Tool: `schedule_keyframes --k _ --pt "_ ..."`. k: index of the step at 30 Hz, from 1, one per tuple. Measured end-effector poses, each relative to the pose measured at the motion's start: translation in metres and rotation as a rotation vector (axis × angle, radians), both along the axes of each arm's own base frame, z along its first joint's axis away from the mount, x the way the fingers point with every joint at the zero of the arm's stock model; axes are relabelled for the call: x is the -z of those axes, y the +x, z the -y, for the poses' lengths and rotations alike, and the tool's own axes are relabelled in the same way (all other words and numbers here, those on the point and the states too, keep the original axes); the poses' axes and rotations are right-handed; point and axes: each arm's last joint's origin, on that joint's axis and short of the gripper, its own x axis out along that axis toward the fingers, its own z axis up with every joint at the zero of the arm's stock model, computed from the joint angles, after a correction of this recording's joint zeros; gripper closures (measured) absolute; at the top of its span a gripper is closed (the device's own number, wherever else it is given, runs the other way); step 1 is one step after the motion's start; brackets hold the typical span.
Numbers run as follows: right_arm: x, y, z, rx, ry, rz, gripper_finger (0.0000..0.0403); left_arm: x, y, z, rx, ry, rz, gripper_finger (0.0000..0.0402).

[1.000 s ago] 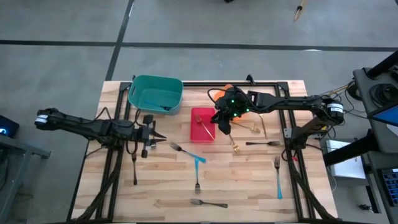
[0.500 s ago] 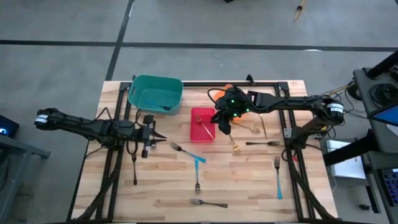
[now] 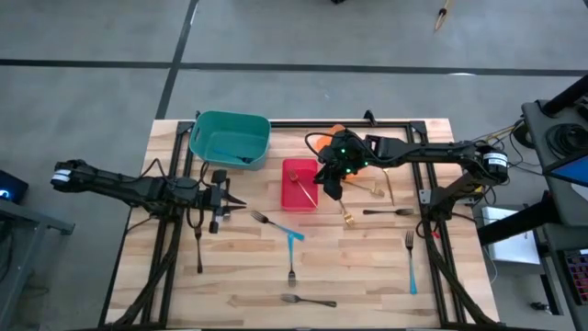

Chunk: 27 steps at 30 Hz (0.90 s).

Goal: Sort silverware by color (type)
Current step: Put the black fork into the orange bin

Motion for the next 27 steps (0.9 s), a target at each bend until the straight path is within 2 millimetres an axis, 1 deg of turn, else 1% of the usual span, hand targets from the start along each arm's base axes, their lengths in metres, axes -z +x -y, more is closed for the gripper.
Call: schedule_keyframes --k 27 --pt "0.0015 -0.0012 -0.0003 0.011 0.018 -0.021 0.0339 0.0001 0.0000 0.0000 0.000 0.000 -0.001 0.0381"
